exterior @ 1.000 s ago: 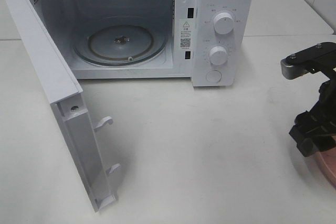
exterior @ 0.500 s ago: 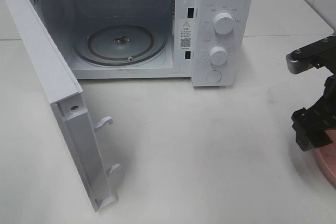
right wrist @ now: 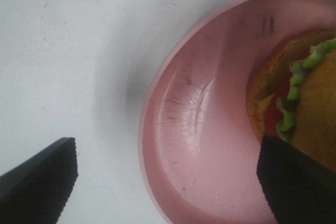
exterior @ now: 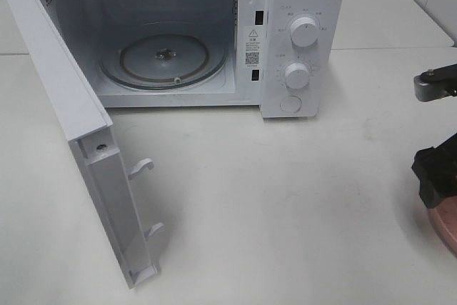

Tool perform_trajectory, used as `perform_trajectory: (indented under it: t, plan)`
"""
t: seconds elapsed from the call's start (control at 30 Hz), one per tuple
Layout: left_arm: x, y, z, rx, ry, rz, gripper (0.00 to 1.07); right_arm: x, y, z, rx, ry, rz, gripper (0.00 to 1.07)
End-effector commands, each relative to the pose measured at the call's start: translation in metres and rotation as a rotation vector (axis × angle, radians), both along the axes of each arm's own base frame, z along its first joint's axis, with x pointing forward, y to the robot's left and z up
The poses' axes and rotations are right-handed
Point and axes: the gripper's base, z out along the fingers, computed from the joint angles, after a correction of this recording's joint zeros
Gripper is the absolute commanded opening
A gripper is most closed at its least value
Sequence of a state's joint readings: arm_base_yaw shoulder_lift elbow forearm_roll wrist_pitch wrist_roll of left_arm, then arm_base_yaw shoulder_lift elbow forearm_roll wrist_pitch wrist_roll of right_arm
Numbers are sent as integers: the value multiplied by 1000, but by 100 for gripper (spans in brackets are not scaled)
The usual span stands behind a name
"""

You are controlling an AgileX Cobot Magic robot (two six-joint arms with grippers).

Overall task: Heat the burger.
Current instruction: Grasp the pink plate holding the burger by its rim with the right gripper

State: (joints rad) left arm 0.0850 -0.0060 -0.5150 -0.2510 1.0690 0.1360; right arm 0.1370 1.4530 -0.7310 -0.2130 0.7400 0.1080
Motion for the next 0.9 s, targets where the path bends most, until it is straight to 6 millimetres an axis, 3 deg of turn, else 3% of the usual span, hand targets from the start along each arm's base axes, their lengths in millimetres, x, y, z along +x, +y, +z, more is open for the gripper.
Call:
perform_trajectory:
  t: [0.03,0.47,0.9]
  plan:
    - [-2,0,0,-3,-21,1,100,1,1,-14,18,24,6,88]
    - [-2,0,0,-3,-21,1,100,0,4,-57,40,98,5,86]
    - [-2,0,0,-3,-21,1,100,3,5,-76,38,151,4,82]
